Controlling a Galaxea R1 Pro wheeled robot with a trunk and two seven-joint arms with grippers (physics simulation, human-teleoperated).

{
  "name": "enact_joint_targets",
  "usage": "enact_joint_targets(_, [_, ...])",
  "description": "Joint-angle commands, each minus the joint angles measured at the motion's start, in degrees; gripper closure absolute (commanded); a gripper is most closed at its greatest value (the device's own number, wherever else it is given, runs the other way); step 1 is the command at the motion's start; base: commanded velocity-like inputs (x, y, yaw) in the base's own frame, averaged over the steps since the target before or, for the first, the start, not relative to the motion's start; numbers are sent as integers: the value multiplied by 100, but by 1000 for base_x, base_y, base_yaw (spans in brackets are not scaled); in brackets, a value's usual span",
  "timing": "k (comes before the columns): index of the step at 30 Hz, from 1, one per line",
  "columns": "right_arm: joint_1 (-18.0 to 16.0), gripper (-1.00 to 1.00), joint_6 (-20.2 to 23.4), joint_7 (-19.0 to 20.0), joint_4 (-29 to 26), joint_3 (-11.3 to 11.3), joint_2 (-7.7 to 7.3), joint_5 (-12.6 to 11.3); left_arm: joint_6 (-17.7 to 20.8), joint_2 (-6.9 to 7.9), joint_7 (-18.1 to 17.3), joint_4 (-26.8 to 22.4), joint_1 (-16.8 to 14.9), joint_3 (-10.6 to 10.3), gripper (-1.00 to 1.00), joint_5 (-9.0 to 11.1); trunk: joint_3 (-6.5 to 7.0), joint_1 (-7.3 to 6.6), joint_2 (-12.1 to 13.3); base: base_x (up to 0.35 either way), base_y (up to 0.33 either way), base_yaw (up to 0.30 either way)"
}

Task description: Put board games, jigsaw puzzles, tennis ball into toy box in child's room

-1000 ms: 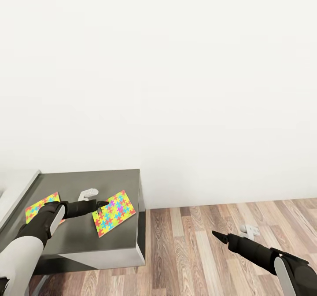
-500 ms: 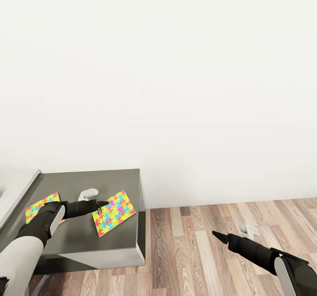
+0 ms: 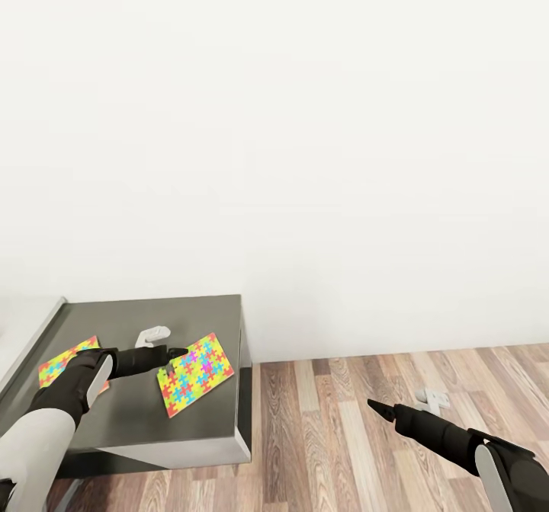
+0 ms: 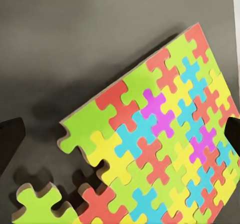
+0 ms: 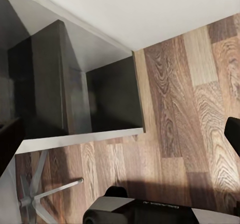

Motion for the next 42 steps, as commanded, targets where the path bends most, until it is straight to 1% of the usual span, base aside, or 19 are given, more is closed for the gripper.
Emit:
enact_joint_targets(1, [-5,-100,36,21,-4,-7,1,-2,50,-1,-9,-2,-4,14,-100,28,-15,3,-11,22,0,0])
enact_joint_targets(16, [-5,-100,34,21,-4,-4,1,-2,40,-1,-9,-4,-4,13,-100,28,-125,3,-11,5,0,0])
enact_joint_targets(42, [-5,-100,39,21,-4,-4,1,-7,40,-1,-9,-2,-4,5,-100,28,-139,3,-11,0,-10,0])
